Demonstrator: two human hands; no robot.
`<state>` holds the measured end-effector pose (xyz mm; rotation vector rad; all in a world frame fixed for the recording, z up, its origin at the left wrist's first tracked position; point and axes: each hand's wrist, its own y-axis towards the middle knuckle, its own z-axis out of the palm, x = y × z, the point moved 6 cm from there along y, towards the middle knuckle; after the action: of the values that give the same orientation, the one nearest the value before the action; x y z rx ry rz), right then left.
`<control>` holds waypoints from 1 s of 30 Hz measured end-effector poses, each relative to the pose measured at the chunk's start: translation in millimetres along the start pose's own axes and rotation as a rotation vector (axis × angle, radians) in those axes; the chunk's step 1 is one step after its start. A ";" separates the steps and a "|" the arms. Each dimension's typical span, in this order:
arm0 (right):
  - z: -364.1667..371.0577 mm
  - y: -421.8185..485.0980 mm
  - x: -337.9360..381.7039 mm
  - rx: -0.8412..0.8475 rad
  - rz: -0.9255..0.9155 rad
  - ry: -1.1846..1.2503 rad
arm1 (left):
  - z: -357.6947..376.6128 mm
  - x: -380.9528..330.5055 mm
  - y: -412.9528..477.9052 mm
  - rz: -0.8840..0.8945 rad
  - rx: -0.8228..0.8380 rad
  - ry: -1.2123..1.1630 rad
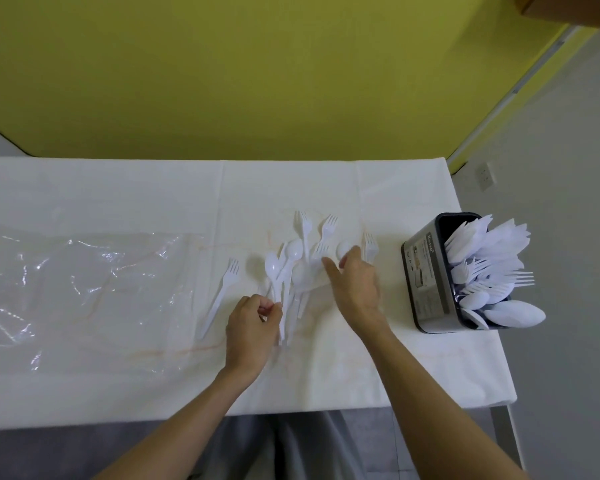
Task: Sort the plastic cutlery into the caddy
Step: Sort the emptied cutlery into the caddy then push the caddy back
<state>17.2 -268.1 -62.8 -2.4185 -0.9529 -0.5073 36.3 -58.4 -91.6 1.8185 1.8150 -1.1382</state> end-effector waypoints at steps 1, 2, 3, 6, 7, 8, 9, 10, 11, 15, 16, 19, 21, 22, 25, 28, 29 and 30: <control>7.3 2.6 9.5 0.014 -0.014 0.009 | -1.5 0.7 -1.2 -0.009 -0.005 -0.012; 14.5 5.8 17.8 0.035 -0.019 0.007 | -2.6 1.6 -2.4 -0.016 -0.006 -0.019; 21.0 8.8 24.0 0.065 -0.010 -0.013 | -3.5 2.6 -3.5 -0.017 -0.003 -0.016; 33.9 16.3 31.8 0.150 0.031 -0.071 | -7.4 5.3 -5.8 -0.003 0.004 0.012; 35.4 17.4 31.4 0.160 0.039 -0.072 | -9.1 6.0 -6.2 0.001 0.003 0.015; 35.9 17.9 29.9 0.159 0.041 -0.075 | -10.4 6.5 -6.6 0.004 0.003 0.019; 35.1 17.1 27.6 0.157 0.036 -0.080 | -11.2 6.5 -6.6 0.009 0.003 0.022; 34.0 15.5 24.5 0.158 0.026 -0.082 | -11.4 6.5 -6.6 0.017 0.005 0.023; 32.6 12.8 20.6 0.163 0.017 -0.085 | -10.8 6.7 -6.3 0.024 0.008 0.021; 21.2 -5.2 -8.0 0.122 0.038 0.006 | -5.2 5.8 -3.8 0.027 0.021 0.018; 18.2 -9.5 -16.8 0.109 0.057 0.022 | -2.8 1.9 -3.0 0.033 0.026 0.016; 13.4 -20.0 -40.2 0.104 0.095 0.023 | 9.7 -11.6 -0.8 0.058 0.068 0.004; 10.3 -23.9 -50.1 0.092 0.115 0.032 | 20.5 -17.9 1.2 0.079 0.107 0.000; 9.7 -25.1 -52.7 0.088 0.117 0.034 | 25.5 -19.9 2.4 0.092 0.131 0.003; 6.7 -30.3 -51.8 0.049 0.110 0.046 | 31.7 -22.2 3.8 0.114 0.182 -0.002; 8.3 -38.9 -33.3 -0.014 -0.020 0.003 | 16.7 -15.4 3.8 0.126 0.103 0.031; 14.4 -43.0 -23.2 0.013 -0.078 -0.030 | 11.0 -11.4 3.0 0.126 0.077 0.048; 23.3 -47.3 -13.5 0.054 -0.124 -0.067 | 6.5 -7.1 2.1 0.123 0.067 0.068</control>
<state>-21.8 -232.0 -74.1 -2.3516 -1.1357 -0.4406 37.2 -68.2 -91.2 1.9998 1.6935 -1.1159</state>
